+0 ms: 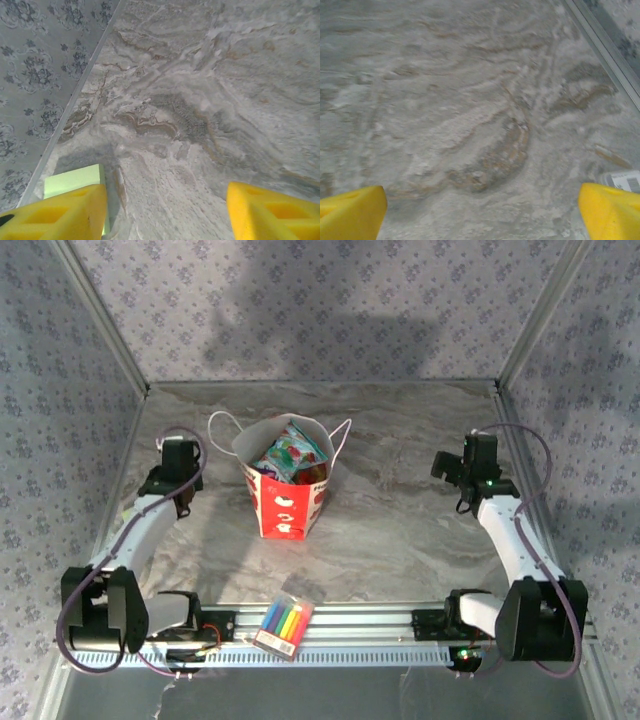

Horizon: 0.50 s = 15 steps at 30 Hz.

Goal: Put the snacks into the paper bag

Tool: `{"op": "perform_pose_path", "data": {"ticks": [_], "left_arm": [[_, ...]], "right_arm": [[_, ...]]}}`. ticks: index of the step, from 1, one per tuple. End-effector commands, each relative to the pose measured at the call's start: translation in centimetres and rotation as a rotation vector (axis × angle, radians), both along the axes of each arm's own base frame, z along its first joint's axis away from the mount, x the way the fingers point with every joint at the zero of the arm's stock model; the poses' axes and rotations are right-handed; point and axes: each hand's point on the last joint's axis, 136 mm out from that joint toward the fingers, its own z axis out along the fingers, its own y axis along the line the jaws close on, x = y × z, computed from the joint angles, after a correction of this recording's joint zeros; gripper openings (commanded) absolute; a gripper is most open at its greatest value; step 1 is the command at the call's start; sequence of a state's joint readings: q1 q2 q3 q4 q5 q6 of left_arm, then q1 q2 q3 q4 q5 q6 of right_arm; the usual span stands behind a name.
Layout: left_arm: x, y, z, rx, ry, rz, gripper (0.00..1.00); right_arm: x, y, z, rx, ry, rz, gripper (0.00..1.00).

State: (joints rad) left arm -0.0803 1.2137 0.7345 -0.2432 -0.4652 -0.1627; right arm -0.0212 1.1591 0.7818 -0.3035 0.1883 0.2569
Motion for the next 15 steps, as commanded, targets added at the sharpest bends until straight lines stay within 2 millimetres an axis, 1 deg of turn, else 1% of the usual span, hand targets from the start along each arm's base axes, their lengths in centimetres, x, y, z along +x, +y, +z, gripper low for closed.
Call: {"op": "perform_pose_path", "data": {"ticks": [1, 4, 8, 12, 15], "left_arm": [[2.1, 1.4, 0.4, 0.037, -0.157, 0.033, 0.64], [2.2, 1.9, -1.5, 0.021, -0.171, 0.054, 0.65], [3.5, 1.2, -2.6, -0.008, -0.205, -0.001, 0.66], [5.1, 0.5, -3.1, -0.009, -0.209, -0.054, 0.67], [5.9, 0.0, -3.6, -0.010, -0.218, -0.087, 0.67]], "right_arm": [[1.1, -2.2, 0.4, 0.011, -0.118, -0.111, 1.00], [1.1, -2.9, -1.0, -0.028, -0.107, -0.128, 1.00], [1.3, -3.7, -2.6, -0.078, -0.131, -0.145, 1.00], [1.8, -3.9, -3.0, -0.118, -0.242, -0.131, 1.00], [2.0, -4.0, -3.2, -0.150, -0.266, -0.117, 1.00]]}}
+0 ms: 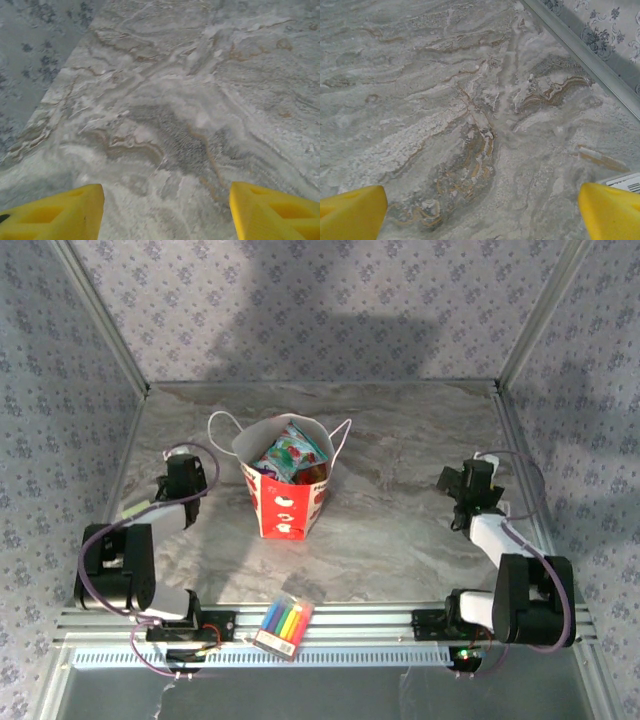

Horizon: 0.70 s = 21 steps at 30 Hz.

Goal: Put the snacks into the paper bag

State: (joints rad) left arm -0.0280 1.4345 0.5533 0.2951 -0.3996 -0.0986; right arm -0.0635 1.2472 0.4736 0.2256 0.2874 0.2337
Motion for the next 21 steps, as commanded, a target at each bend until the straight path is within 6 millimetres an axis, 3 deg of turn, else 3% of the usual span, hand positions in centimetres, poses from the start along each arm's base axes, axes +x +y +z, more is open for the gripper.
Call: {"op": "perform_pose_path", "data": {"ticks": [1, 7, 11, 18, 21], "left_arm": [[2.6, -0.5, 2.1, 0.002, -0.118, -0.049, 0.67], [2.7, -1.1, 2.3, -0.015, -0.140, -0.086, 0.69], [2.7, -2.1, 3.2, -0.048, -0.227, -0.133, 0.70], [2.9, -3.1, 1.8, -0.059, -0.250, -0.197, 0.77], [2.7, -3.1, 1.7, -0.064, -0.250, -0.197, 0.79]], "right_arm": [[1.8, -0.9, 2.6, -0.077, -0.146, -0.006, 1.00], [2.6, -0.7, 1.5, -0.090, -0.212, 0.011, 1.00], [3.8, 1.1, 0.7, -0.135, -0.171, 0.110, 1.00], [4.6, 4.8, -0.8, -0.167, -0.171, 0.314, 1.00], [4.5, 4.7, -0.9, -0.163, -0.175, 0.317, 1.00]]}}
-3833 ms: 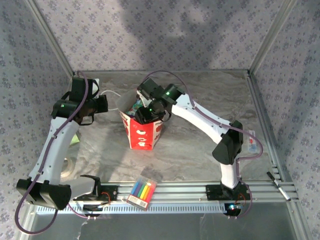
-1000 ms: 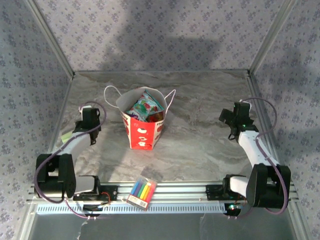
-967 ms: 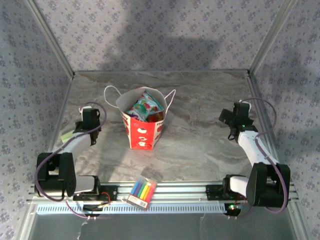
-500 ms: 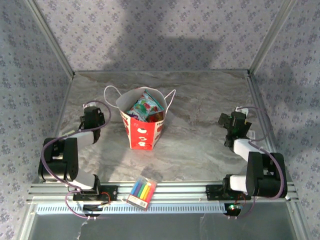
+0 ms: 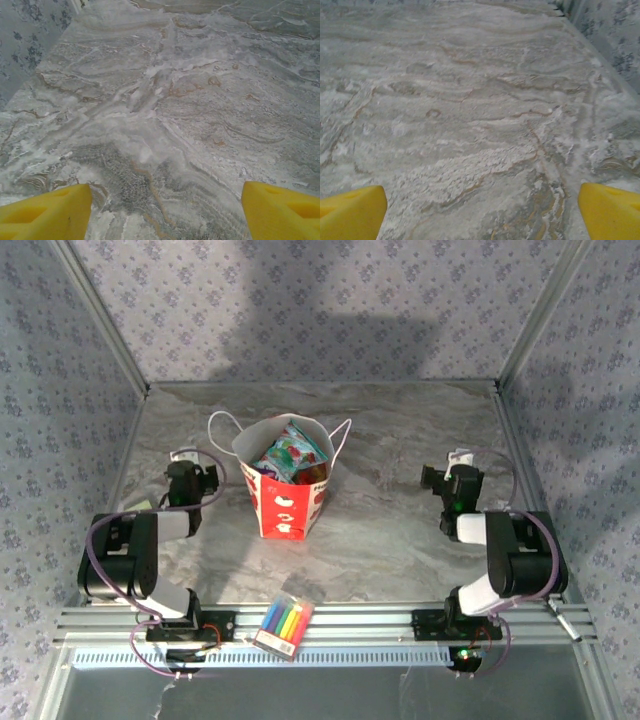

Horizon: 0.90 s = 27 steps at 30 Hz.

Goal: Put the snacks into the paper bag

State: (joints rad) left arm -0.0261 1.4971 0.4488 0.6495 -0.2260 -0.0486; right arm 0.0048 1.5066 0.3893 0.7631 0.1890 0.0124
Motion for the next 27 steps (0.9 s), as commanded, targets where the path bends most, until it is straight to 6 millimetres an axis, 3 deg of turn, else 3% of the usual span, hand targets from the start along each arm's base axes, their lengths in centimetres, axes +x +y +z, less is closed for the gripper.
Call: {"op": "perform_pose_path", "data": {"ticks": [1, 3, 4, 27], "left_arm": [[0.80, -0.26, 1.47, -0.009, -0.082, -0.027, 0.80], [0.71, -0.46, 1.36, -0.010, -0.091, -0.040, 0.84], [0.61, -0.61, 1.15, -0.008, -0.100, -0.047, 1.00], [0.50, -0.34, 0.81, -0.019, -0.101, -0.039, 1.00]], "right_arm": [[0.36, 0.72, 0.51, -0.020, -0.035, 0.058, 1.00], [0.50, 0.80, 0.44, -0.007, -0.028, 0.070, 1.00], [0.50, 0.80, 0.38, -0.001, -0.026, 0.074, 1.00], [0.61, 0.72, 0.37, 0.016, -0.022, 0.083, 1.00]]}}
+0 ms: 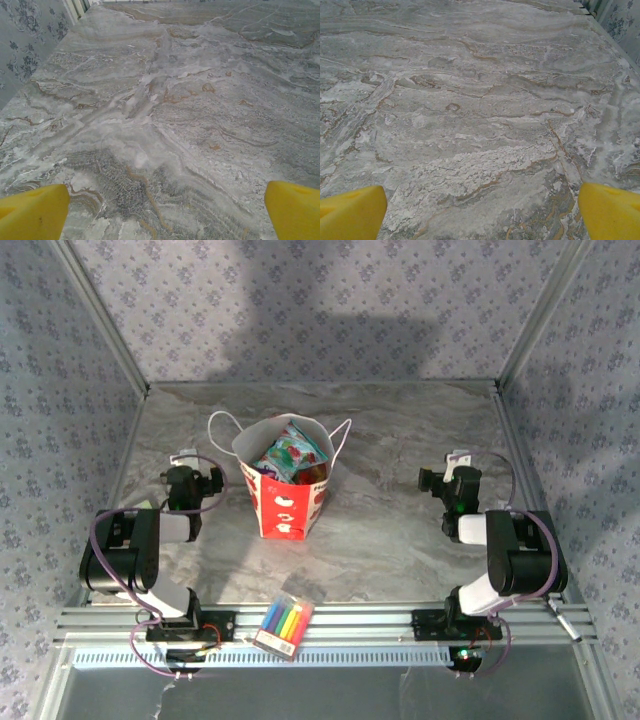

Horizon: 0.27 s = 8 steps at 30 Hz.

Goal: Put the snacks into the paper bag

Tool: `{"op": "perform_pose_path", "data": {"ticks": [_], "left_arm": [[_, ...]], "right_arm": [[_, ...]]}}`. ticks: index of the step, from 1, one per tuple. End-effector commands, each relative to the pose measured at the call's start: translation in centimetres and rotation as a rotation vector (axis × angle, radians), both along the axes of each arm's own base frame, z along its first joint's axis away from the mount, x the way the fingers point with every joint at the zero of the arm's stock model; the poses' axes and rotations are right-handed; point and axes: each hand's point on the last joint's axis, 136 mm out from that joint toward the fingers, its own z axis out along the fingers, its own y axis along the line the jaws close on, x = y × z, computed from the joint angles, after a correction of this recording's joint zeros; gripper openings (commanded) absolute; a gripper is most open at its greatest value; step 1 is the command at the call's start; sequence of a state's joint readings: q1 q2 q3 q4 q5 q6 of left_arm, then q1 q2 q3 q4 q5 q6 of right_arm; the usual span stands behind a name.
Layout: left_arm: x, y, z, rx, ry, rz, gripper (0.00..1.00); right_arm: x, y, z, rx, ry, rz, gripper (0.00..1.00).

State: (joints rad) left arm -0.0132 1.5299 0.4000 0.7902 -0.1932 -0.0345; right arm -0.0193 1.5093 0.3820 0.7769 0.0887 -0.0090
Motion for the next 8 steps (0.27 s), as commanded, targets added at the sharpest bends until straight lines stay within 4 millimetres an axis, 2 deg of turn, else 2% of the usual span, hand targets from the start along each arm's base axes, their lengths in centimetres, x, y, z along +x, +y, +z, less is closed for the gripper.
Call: {"op": "perform_pose_path", "data": {"ticks": [1, 8], "left_arm": [[0.52, -0.28, 0.92, -0.016, -0.046, -0.016, 1.00], [0.52, -0.27, 0.93, -0.015, -0.047, -0.016, 1.00]], "right_arm": [[0.53, -0.07, 0.52, -0.003, -0.021, 0.009, 1.00], [0.52, -0.06, 0.56, -0.005, -0.023, 0.009, 1.00]]}}
